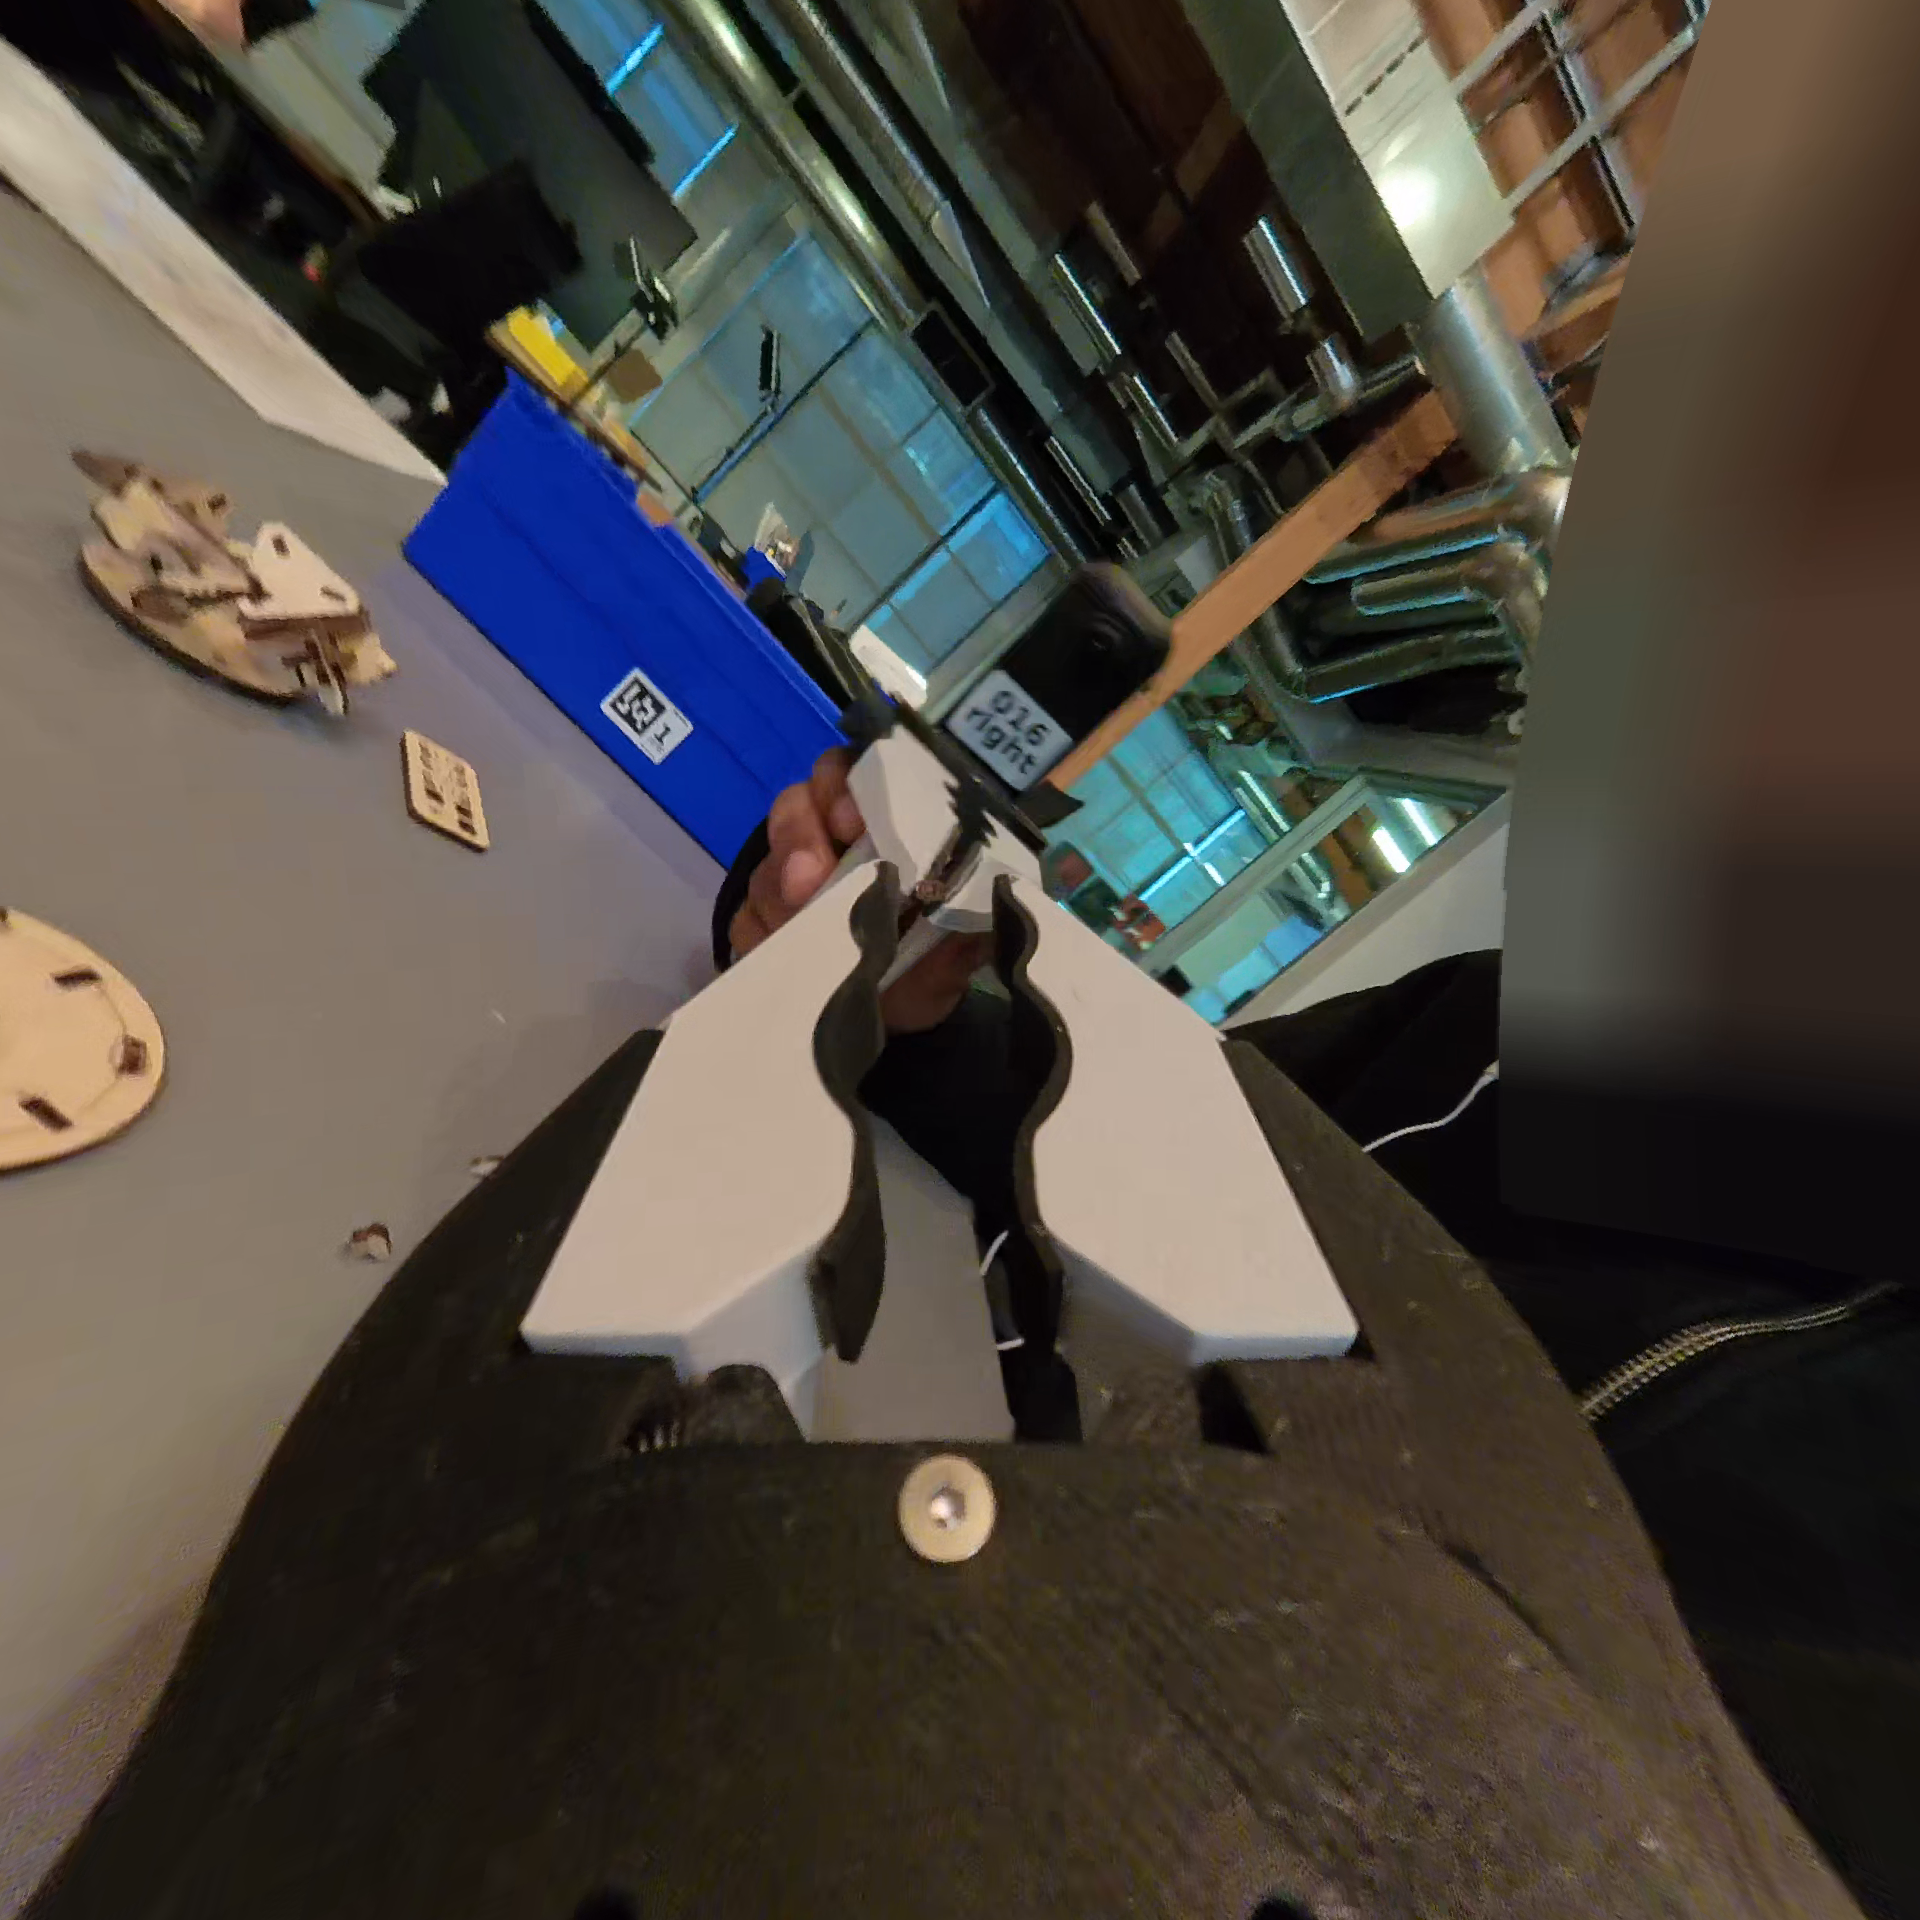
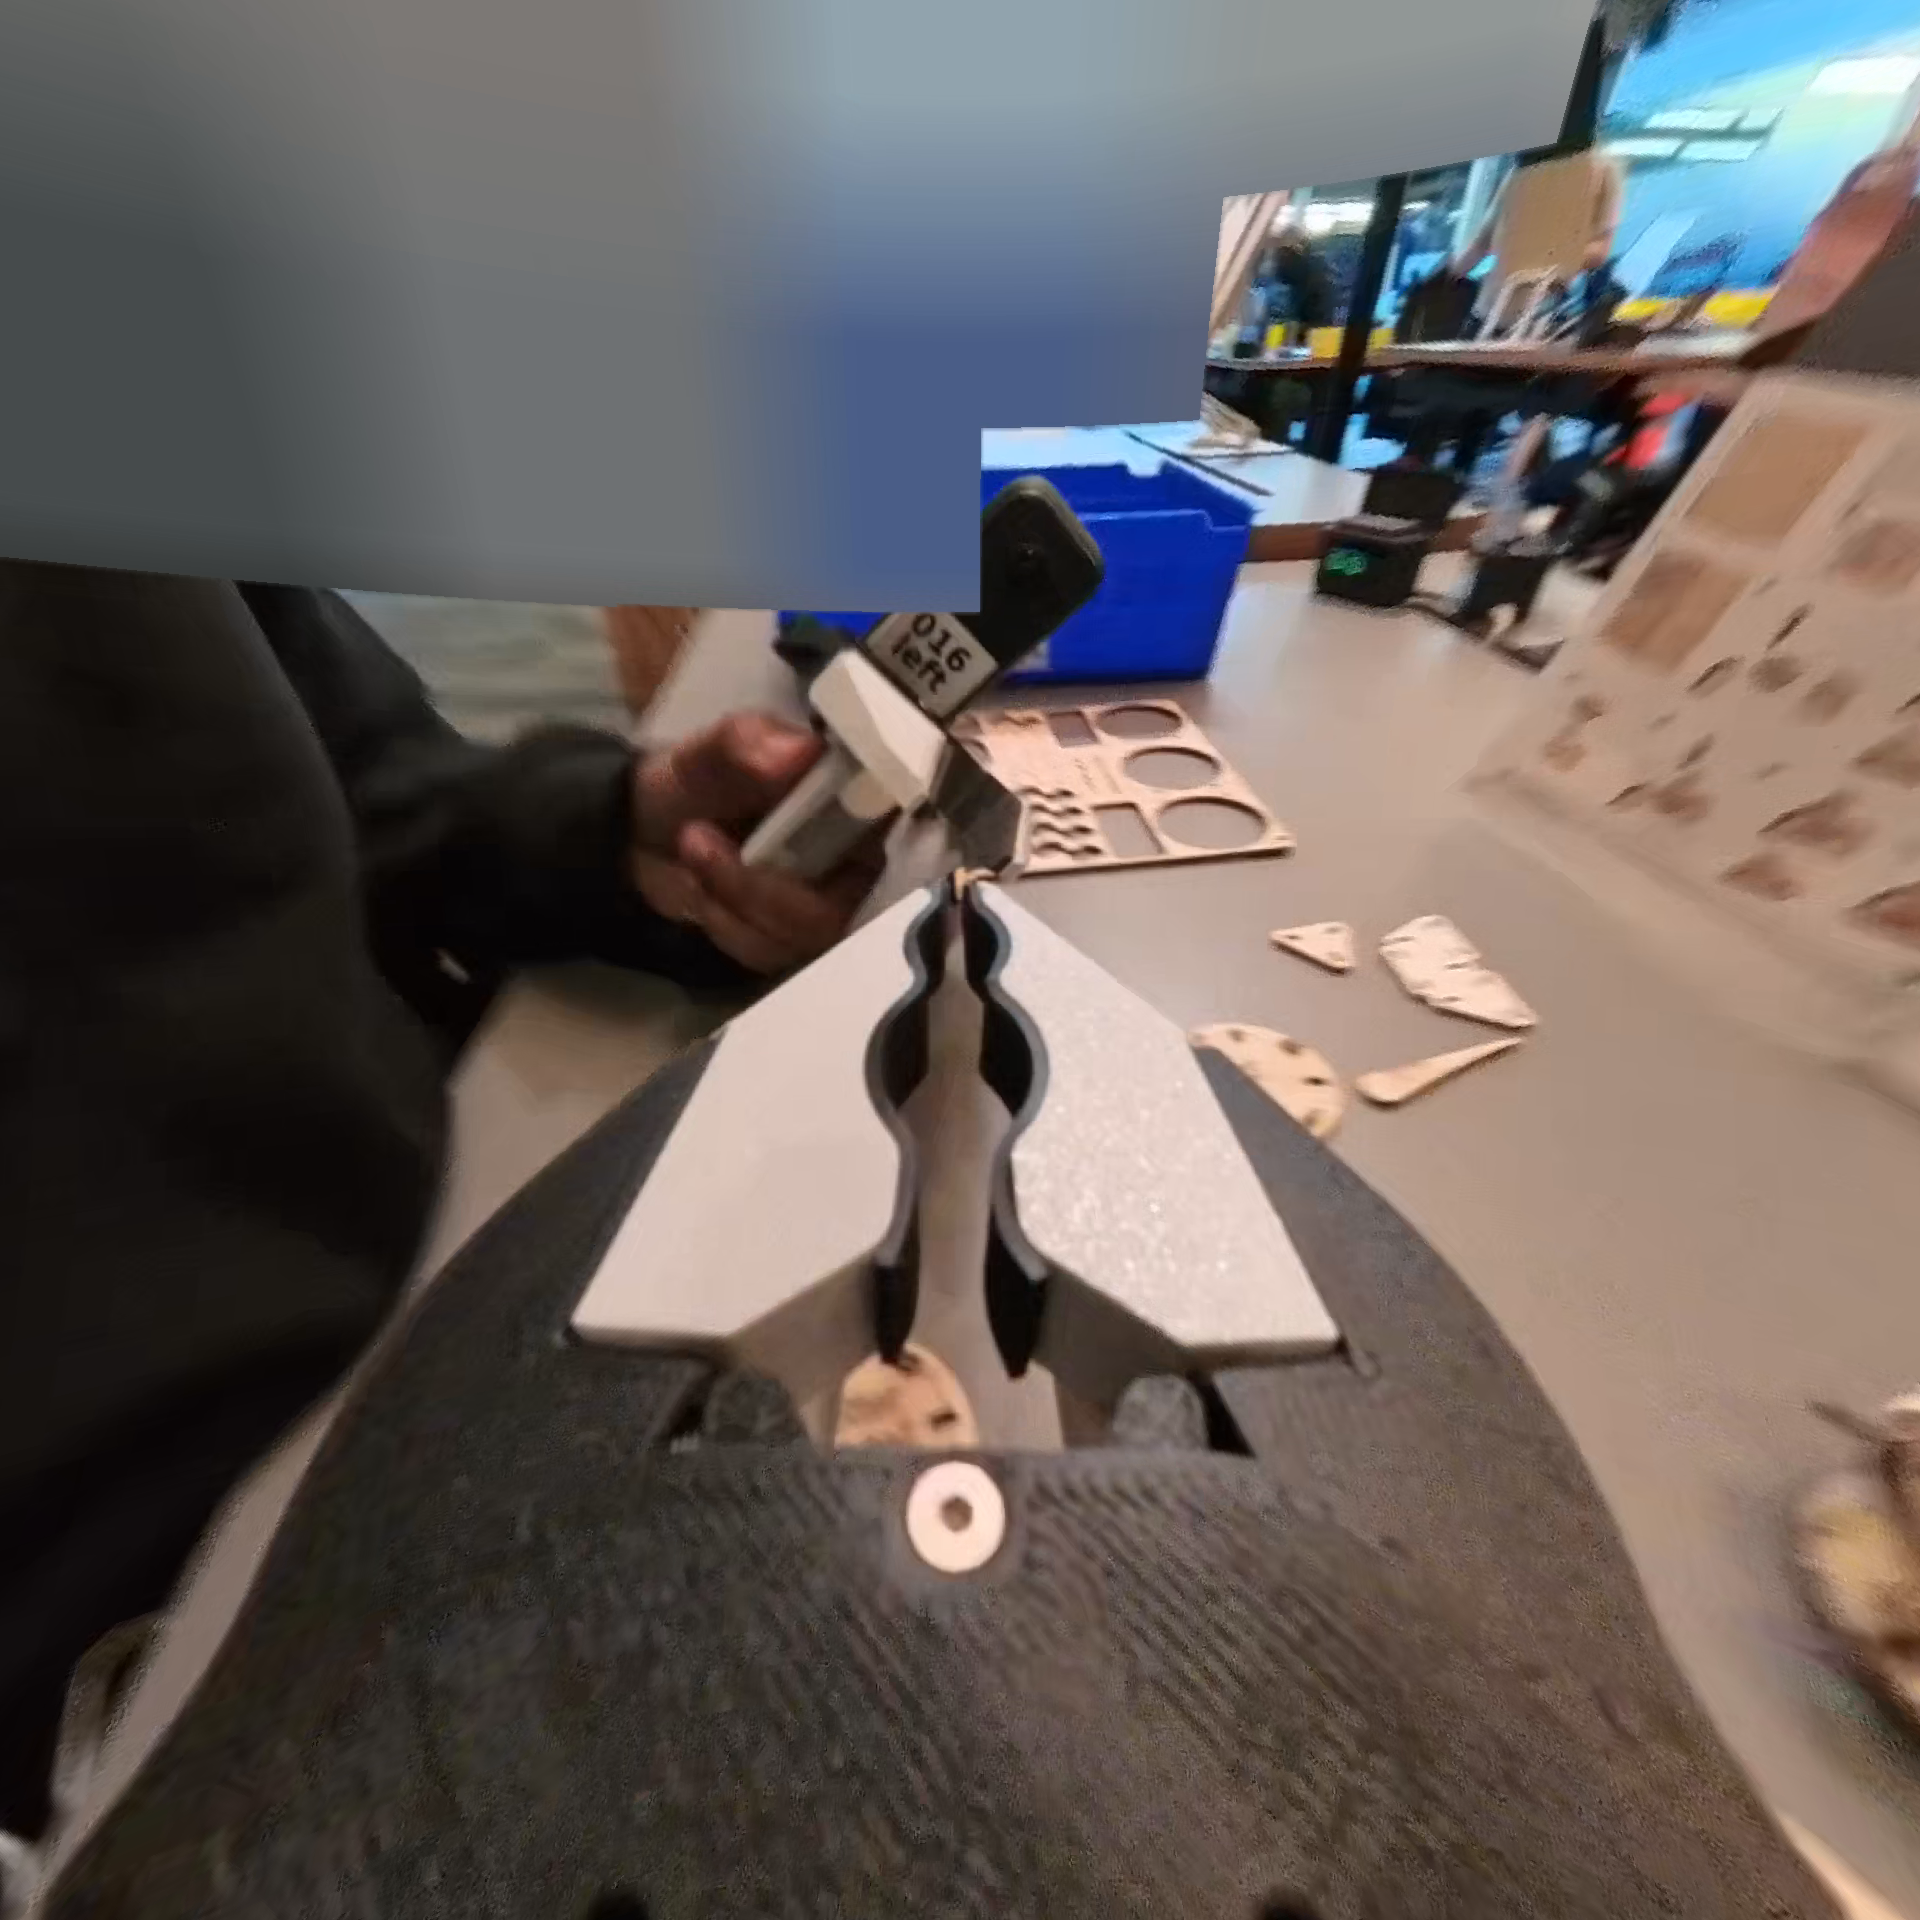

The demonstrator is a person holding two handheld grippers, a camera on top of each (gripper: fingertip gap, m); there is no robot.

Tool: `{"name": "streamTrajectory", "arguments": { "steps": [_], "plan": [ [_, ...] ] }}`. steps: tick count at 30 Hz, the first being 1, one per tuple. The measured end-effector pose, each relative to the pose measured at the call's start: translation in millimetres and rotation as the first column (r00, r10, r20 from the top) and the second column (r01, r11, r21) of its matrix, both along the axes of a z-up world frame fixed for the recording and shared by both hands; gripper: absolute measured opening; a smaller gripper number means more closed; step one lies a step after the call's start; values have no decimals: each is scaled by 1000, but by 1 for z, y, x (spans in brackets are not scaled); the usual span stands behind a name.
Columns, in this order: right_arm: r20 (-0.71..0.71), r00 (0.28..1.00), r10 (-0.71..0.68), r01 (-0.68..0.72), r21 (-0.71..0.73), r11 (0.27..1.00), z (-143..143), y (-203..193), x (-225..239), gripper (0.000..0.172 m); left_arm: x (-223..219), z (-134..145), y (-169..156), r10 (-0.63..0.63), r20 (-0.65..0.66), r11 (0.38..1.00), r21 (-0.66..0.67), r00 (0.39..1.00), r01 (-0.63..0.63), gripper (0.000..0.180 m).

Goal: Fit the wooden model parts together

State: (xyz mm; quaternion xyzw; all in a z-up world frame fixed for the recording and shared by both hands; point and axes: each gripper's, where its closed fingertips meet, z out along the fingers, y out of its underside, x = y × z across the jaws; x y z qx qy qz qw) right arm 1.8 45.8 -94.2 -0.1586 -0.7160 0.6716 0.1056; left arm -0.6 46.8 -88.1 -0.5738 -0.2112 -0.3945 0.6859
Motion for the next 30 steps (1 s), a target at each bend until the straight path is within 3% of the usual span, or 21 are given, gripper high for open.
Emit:
{"name": "streamTrajectory", "arguments": {
  "steps": [5, 10, 30],
  "plan": [
    [326, 911, 253, -128, -362, 923, 10, -5, 4, 0, 2, 10, -2, 78, -146, 997, 19, 986, -76, 13],
    [412, 760, 503, -179, -611, 771, 25, -4, 12, 0, 11, 8, 2, 65, -236, 998, -3, 970, -67, 13],
    [473, 679, 561, -157, -654, 740, 18, -5, 8, 0, 14, 11, 1, 86, -282, 996, 3, 955, -89, 0]
  ]
}}
